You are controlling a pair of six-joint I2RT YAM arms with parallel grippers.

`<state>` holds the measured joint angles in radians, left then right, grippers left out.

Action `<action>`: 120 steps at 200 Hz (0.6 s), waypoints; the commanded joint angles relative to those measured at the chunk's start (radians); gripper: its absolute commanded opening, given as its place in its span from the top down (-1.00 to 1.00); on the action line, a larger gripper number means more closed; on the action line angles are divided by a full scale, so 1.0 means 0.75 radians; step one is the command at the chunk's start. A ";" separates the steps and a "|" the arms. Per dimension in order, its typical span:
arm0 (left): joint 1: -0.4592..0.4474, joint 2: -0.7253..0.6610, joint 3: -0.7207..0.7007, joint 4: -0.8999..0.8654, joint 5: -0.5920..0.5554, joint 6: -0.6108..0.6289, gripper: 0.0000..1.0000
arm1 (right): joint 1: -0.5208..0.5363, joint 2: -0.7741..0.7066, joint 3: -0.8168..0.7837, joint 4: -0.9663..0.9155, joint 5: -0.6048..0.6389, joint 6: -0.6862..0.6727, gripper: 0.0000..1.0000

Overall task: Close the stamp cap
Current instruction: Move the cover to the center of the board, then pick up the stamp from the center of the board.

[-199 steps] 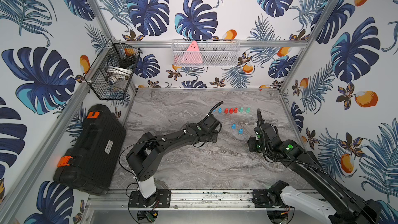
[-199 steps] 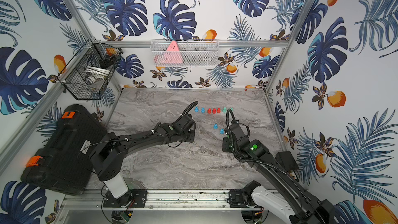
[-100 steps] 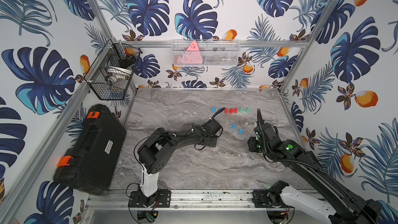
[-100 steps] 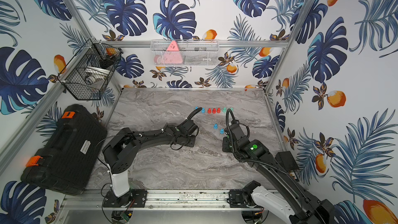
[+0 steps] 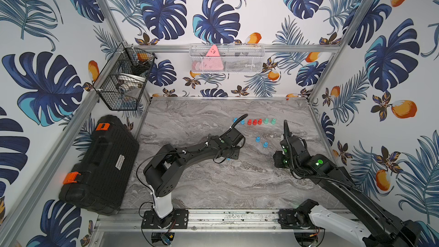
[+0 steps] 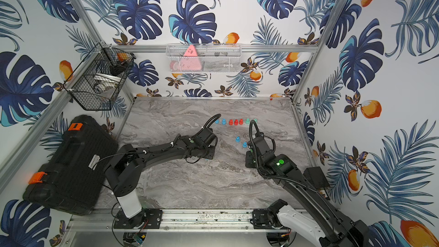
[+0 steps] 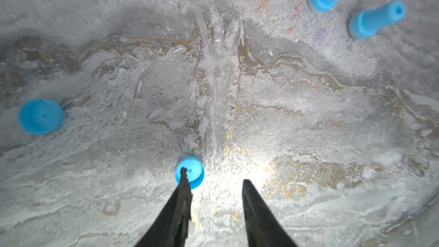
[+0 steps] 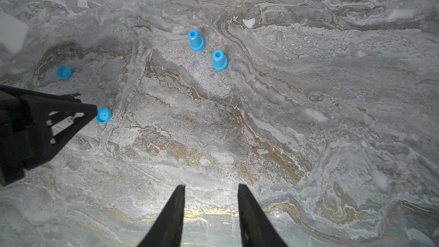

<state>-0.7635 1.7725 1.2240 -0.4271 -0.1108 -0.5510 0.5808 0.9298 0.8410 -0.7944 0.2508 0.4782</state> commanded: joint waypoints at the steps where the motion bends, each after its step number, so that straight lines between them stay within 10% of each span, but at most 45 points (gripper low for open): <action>1: 0.000 -0.116 -0.027 -0.068 -0.040 0.046 0.18 | 0.001 -0.007 0.004 -0.004 0.019 0.014 0.20; 120: 0.087 -1.195 -0.436 -0.443 -0.283 0.251 0.09 | -0.007 0.087 0.024 -0.021 0.044 0.034 0.18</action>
<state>-0.7223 0.9558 0.9405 -0.6743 -0.2665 -0.4164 0.5797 0.9718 0.8474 -0.7967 0.2691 0.4885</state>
